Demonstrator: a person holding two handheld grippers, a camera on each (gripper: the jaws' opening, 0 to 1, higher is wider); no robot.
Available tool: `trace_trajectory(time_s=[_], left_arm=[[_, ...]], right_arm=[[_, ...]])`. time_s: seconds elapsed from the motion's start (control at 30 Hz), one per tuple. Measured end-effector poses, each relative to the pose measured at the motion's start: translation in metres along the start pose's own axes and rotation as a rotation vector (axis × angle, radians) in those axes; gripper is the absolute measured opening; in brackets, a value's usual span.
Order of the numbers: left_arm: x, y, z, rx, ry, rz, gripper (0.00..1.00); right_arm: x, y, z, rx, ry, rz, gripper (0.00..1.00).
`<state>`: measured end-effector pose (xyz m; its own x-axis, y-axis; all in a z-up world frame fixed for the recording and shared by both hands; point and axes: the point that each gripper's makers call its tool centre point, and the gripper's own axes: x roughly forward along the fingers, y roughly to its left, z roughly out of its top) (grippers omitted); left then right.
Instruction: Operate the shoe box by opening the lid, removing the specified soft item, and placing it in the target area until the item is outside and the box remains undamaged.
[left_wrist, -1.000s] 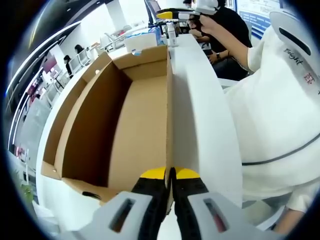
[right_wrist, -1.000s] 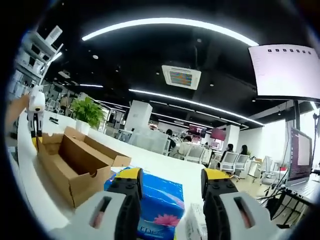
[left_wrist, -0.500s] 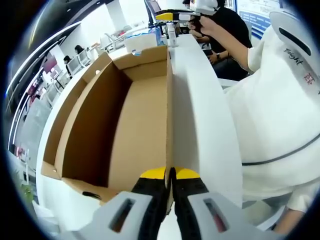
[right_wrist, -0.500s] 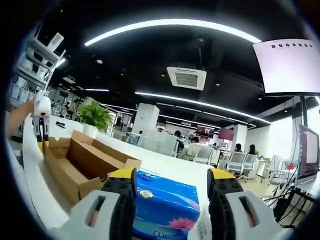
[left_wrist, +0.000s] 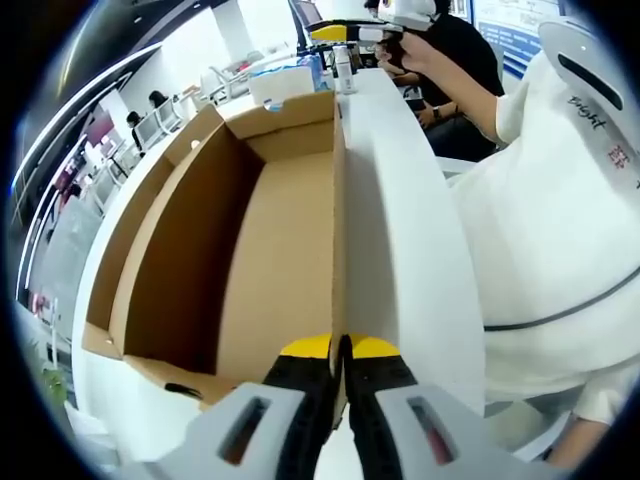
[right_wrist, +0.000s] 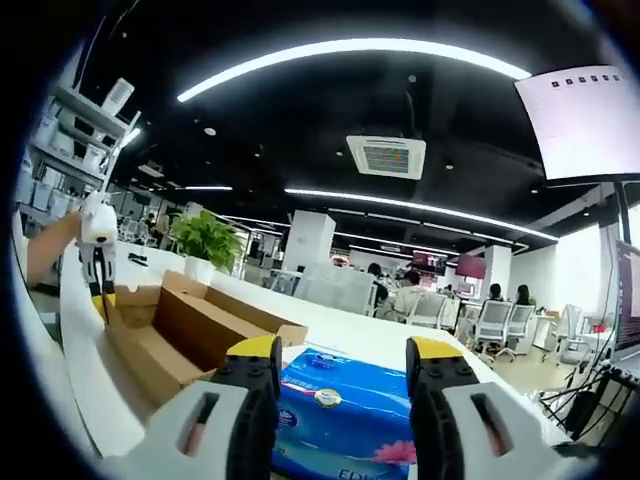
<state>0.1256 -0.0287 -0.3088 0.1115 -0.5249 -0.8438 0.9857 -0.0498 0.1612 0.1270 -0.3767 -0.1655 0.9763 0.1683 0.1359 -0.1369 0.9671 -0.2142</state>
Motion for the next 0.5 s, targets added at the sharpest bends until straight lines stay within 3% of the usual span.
trace_trajectory(time_s=[0.07,0.13,0.17,0.4,0.5], left_arm=[[0.0,0.0,0.0,0.0,0.0,0.0,0.03],[0.0,0.0,0.0,0.001,0.0,0.0,0.03],[0.0,0.0,0.0,0.001,-0.001,0.0,0.03],[0.0,-0.001,0.0,0.002,-0.002,0.0,0.03],[0.0,0.0,0.0,0.001,-0.002,-0.001,0.03]], right_arm=[[0.002,0.0,-0.001,-0.028,0.008,-0.012,0.49],[0.004,0.003,-0.001,-0.122,0.012,0.0,0.39],[0.005,0.006,-0.001,-0.092,0.012,-0.002,0.36],[0.013,0.021,-0.003,-0.149,0.031,0.037,0.38],[0.015,0.024,-0.002,-0.129,0.022,0.05,0.42]])
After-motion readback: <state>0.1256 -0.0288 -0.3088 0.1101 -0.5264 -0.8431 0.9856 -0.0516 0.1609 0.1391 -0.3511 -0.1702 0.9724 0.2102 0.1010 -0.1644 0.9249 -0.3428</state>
